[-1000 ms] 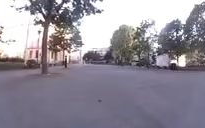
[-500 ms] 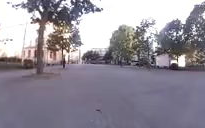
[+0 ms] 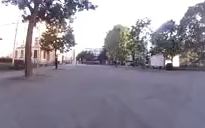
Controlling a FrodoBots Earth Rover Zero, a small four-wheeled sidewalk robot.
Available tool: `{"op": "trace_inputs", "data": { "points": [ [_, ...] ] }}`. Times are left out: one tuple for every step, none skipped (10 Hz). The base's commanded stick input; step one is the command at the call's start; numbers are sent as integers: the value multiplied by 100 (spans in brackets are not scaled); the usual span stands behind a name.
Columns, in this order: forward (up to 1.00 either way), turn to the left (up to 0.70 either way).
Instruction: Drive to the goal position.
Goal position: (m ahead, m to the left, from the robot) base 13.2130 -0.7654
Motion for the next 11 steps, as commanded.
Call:
{"op": "trace_inputs", "data": {
  "points": [
    [70,0],
    [70,3],
    [70,15],
    [70,28],
    [70,32],
    [70,23],
    [70,14],
    [70,5],
    [70,0],
    [70,0],
    [70,0]
  ]
}}
